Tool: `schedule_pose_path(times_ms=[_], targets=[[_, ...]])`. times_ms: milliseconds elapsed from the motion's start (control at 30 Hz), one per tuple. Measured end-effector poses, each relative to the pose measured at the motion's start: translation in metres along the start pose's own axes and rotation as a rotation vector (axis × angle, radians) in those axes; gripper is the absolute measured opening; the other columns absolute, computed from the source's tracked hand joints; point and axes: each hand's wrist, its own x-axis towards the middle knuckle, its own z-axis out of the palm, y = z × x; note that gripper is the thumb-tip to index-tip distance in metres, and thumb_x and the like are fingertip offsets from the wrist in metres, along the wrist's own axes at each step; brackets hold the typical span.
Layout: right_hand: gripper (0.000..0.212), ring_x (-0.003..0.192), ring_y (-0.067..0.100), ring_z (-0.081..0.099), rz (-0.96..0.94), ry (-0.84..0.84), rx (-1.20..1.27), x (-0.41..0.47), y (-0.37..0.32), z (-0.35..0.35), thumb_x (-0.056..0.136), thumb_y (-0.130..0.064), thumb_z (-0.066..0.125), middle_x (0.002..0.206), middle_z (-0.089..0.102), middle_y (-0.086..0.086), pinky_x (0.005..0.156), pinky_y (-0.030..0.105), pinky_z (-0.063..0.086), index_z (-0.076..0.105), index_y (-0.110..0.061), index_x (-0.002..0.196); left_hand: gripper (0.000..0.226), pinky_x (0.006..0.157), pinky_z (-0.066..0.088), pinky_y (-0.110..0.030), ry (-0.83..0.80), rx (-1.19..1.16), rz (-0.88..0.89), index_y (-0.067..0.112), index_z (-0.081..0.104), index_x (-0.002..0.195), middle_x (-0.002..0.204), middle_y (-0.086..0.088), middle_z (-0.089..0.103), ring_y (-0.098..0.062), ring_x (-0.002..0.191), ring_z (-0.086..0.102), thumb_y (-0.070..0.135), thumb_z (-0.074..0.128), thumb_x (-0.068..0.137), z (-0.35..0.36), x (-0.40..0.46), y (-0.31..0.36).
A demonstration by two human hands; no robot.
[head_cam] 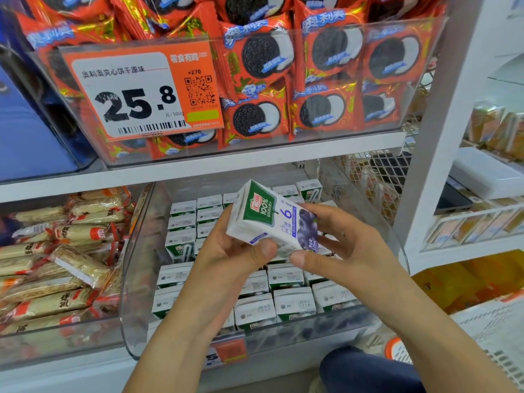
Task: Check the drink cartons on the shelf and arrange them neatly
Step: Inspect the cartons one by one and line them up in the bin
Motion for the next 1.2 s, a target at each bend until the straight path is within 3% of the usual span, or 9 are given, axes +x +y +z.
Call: schedule_pose_path(times_ms=[100, 233, 367, 500, 633, 733, 833, 967, 1200], targets=[[0.054, 0.093, 0.002, 0.064, -0.056, 0.054, -0.002, -0.002, -0.002, -0.001, 0.053, -0.039, 0.076, 0.099, 0.07, -0.02, 0.083, 0.013, 0.049, 0.061, -0.034, 0.105, 0.058, 0.09, 0.054, -0.034, -0.013, 0.031, 0.005, 0.022, 0.068, 0.108, 0.11, -0.009, 0.071, -0.025, 0.104, 0.066, 0.027, 0.09, 0.056, 0.0, -0.001, 0.002], [0.056, 0.1, 0.006, 0.063, -0.08, 0.138, -0.044, -0.003, -0.001, -0.002, 0.056, -0.035, 0.078, 0.105, 0.069, -0.011, 0.09, 0.021, 0.05, 0.059, -0.032, 0.108, 0.063, 0.072, 0.054, -0.021, 0.071, 0.216, 0.053, 0.027, 0.056, 0.121, 0.108, 0.004, 0.072, -0.011, 0.097, 0.067, 0.007, 0.077, 0.065, -0.004, 0.001, 0.003], [0.056, 0.106, 0.008, 0.06, -0.135, 0.151, -0.137, -0.004, -0.002, -0.003, 0.067, -0.012, 0.081, 0.115, 0.063, -0.007, 0.094, 0.028, 0.049, 0.056, -0.033, 0.112, 0.063, 0.081, 0.055, -0.028, 0.09, 0.456, 0.071, 0.037, 0.054, 0.12, 0.115, 0.011, 0.068, -0.008, 0.105, 0.064, 0.023, 0.084, 0.066, -0.006, -0.001, -0.003], [0.065, 0.112, 0.001, 0.053, -0.224, 0.193, -0.234, -0.006, 0.0, 0.0, 0.066, -0.013, 0.083, 0.119, 0.056, -0.011, 0.09, 0.015, 0.046, 0.052, -0.039, 0.118, 0.067, 0.089, 0.054, -0.031, 0.099, 0.658, 0.011, 0.036, 0.052, 0.123, 0.112, 0.021, 0.066, -0.001, 0.104, 0.062, 0.047, 0.075, 0.061, -0.004, 0.001, -0.008], [0.074, 0.112, -0.006, 0.048, -0.315, 0.23, -0.363, -0.008, 0.002, 0.006, 0.064, -0.029, 0.084, 0.121, 0.053, -0.013, 0.09, 0.003, 0.035, 0.045, -0.041, 0.126, 0.062, 0.08, 0.048, -0.008, 0.082, 0.707, -0.055, 0.054, 0.049, 0.108, 0.102, 0.042, 0.059, 0.017, 0.097, 0.056, 0.067, 0.067, 0.05, -0.001, 0.001, -0.01], [0.072, 0.11, -0.002, 0.049, -0.371, 0.253, -0.422, -0.008, 0.003, 0.009, 0.063, -0.033, 0.078, 0.12, 0.054, -0.008, 0.093, 0.006, 0.037, 0.045, -0.037, 0.127, 0.053, 0.073, 0.04, 0.003, 0.075, 0.716, -0.08, 0.056, 0.045, 0.106, 0.096, 0.054, 0.052, 0.029, 0.095, 0.048, 0.052, 0.073, 0.061, 0.001, 0.001, -0.01], [0.071, 0.111, 0.001, 0.048, -0.416, 0.261, -0.476, -0.009, 0.004, 0.011, 0.063, -0.032, 0.079, 0.118, 0.052, -0.01, 0.097, 0.007, 0.035, 0.048, -0.033, 0.127, 0.059, 0.083, 0.047, -0.007, 0.068, 0.771, -0.067, 0.056, 0.045, 0.111, 0.102, 0.034, 0.064, 0.018, 0.101, 0.055, 0.019, 0.074, 0.076, -0.002, 0.002, -0.017], [0.069, 0.108, 0.0, 0.046, -0.441, 0.269, -0.527, -0.009, 0.005, 0.015, 0.062, -0.03, 0.079, 0.113, 0.051, -0.009, 0.095, 0.003, 0.031, 0.053, -0.029, 0.125, 0.065, 0.092, 0.052, -0.027, 0.044, 0.808, -0.094, 0.042, 0.046, 0.13, 0.115, 0.009, 0.066, -0.003, 0.106, 0.062, 0.005, 0.068, 0.081, -0.002, 0.003, -0.021], [0.051, 0.087, -0.007, 0.06, -0.07, 0.465, -0.07, -0.002, -0.001, 0.003, 0.051, -0.058, 0.076, 0.091, 0.066, -0.018, 0.07, 0.005, 0.044, 0.064, -0.046, 0.099, 0.065, 0.084, 0.049, -0.011, 0.052, 0.667, -0.028, 0.05, 0.05, 0.127, 0.116, 0.032, 0.062, 0.01, 0.107, 0.058, 0.059, 0.065, 0.065, 0.007, 0.0, -0.014]])
